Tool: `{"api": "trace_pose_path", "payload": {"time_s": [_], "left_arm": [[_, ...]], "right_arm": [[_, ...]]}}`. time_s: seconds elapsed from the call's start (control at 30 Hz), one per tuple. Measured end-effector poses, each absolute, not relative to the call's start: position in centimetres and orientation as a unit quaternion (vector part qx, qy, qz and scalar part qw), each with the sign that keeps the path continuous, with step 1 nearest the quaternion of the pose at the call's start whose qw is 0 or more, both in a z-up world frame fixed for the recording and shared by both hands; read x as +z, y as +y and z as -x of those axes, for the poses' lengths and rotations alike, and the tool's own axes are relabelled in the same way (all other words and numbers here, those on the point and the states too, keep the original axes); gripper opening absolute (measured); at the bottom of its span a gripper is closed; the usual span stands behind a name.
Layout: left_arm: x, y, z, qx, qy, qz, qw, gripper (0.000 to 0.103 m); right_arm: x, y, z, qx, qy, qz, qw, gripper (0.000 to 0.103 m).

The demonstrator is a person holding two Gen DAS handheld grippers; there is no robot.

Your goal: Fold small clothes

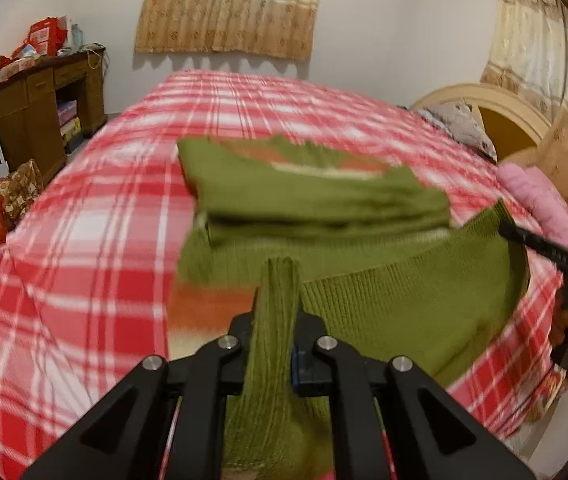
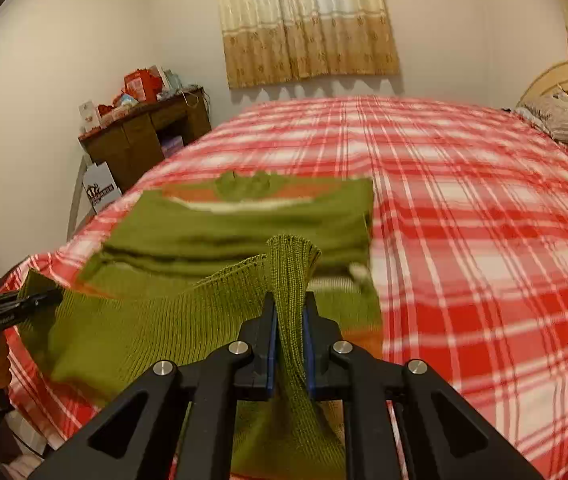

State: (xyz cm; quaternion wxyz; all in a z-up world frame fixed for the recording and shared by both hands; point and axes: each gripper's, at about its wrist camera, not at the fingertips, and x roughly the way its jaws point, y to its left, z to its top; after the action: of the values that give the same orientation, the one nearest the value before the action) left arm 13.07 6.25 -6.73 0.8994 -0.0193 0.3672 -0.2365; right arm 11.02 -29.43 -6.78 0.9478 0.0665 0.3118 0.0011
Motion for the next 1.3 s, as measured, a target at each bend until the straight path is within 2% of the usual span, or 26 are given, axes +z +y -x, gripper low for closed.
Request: {"api": "trace_pose_path", "payload": {"time_s": [0.07, 0.43, 0.67, 1.0, 1.3], "left_arm": [[-5.9, 6.3, -14.7, -0.227, 0.364, 0.037, 0.903, 0.006], [-4.8, 4.5, -23.5, -0.199, 0.361, 0.067, 0.909, 0.006], [-4.5, 3.8, -29.4, -0.177, 0.365, 0.081, 0.911, 0.006], [-5.6, 1.0, -37.4, -0.132, 0.365, 0.068, 0.919, 0.006], [-10.3, 0.1, -42.6, -0.073, 0.418, 0.084, 0.902, 0.006]], "right_arm": [[-6.1, -29.5, -12.1, -0.003, 0.305, -0.062, 0.95, 0.01], [-4.5, -31.1, -17.7, -0.029, 0.292, -0.059, 0.954, 0.009], [-3.8, -32.4, -24.3, -0.046, 0.295, -0.021, 0.954, 0.009], [-6.6, -34.6, -34.1, -0.075, 0.31, -0.001, 0.948, 0.009], [-10.8, -36.3, -37.7, -0.11, 0.351, -0.004, 0.93, 0.009]]}}
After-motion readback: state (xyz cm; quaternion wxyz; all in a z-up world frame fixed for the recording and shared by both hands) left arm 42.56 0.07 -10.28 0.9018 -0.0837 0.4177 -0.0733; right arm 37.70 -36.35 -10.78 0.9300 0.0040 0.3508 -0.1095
